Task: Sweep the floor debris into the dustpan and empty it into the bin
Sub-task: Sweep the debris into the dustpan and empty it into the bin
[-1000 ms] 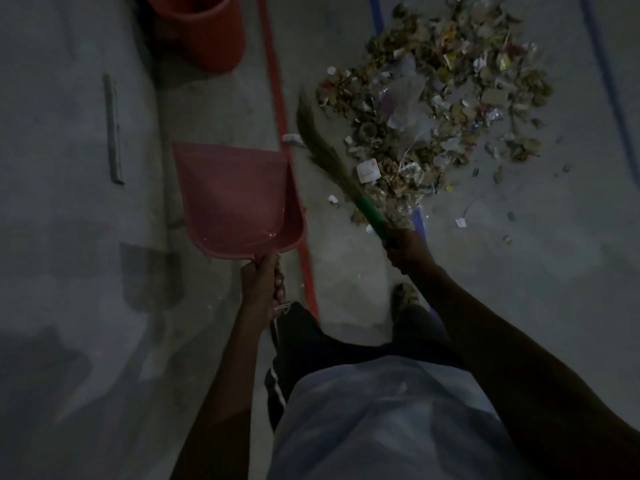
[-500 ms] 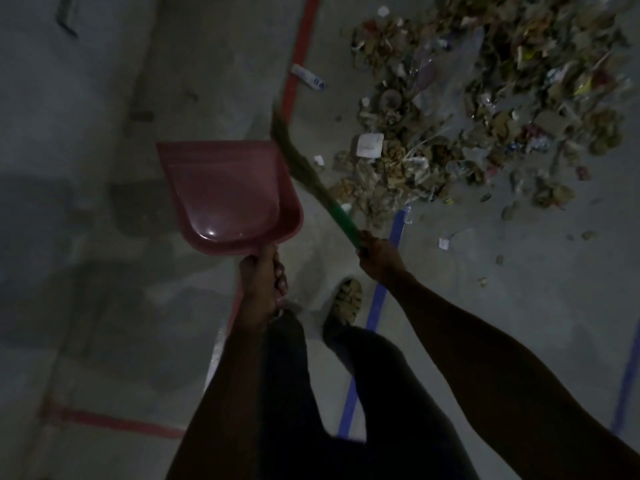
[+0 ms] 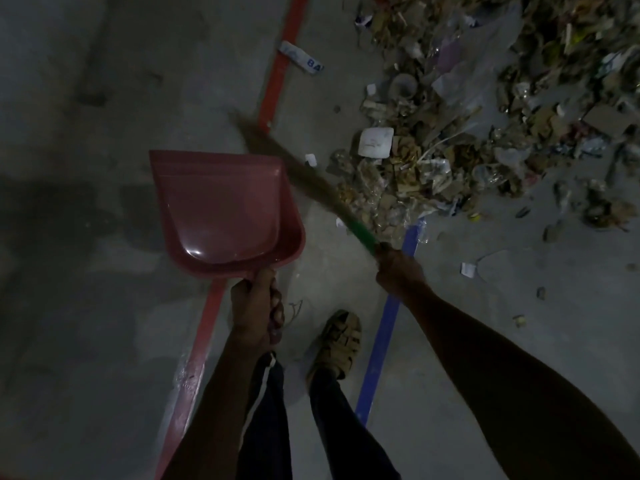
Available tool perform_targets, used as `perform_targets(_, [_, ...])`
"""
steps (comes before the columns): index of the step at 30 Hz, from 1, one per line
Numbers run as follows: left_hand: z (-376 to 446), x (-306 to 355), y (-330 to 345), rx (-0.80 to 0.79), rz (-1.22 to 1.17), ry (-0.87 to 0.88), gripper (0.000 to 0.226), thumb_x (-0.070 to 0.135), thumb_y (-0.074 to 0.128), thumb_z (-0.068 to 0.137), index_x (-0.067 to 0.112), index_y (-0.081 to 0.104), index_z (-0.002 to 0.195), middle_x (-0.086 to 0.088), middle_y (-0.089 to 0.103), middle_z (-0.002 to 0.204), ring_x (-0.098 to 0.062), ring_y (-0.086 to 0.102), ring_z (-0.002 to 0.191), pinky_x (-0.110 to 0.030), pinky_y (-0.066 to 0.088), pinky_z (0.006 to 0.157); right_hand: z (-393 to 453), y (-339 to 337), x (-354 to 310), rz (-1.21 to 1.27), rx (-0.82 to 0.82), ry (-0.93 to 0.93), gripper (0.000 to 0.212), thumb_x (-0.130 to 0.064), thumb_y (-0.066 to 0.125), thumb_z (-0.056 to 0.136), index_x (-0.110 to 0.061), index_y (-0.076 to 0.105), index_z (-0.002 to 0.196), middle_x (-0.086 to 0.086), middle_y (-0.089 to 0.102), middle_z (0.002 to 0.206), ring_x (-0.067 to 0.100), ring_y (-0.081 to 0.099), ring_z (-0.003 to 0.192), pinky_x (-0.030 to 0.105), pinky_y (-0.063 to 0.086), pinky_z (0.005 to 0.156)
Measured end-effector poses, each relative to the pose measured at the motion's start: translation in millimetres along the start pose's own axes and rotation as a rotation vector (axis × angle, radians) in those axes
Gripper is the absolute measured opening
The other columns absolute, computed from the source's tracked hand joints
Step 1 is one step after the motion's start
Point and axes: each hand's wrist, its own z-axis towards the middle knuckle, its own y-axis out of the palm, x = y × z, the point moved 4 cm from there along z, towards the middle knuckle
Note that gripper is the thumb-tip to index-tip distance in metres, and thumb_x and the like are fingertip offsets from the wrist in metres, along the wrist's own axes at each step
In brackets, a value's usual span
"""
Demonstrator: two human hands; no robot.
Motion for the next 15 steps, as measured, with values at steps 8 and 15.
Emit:
perform_targets(8, [8, -22, 20, -0.028, 0.075, 0.024, 0.033, 0.026, 0.055, 0.099, 0.015, 0.046, 0.069, -0.001, 0.038, 0.047, -0.014, 0.033, 0.031, -0.016, 0.025, 0.043, 3, -49, 91, 0.019, 0.309, 0.187, 0.043, -0.007, 0.054, 0.091, -0.009, 0.045, 0.133, 0.019, 0.064, 0.104, 0.043, 0.065, 0.083, 0.045, 0.055, 0.066])
perform_targets(15, [1, -40, 38, -0.029, 0.123, -0.002, 0.030, 0.026, 0.055, 0.095, 0.016, 0.048, 0.068, 0.000, 0.040, 0.047, -0.014, 0.033, 0.032, -0.017, 0.025, 0.041, -49, -21, 113, 0.277, 0.461, -0.023, 0.057, 0.000, 0.060, 0.088, -0.012, 0.048, 0.143, 0.020, 0.068, 0.115, 0.038, 0.066, 0.071, 0.041, 0.057, 0.060])
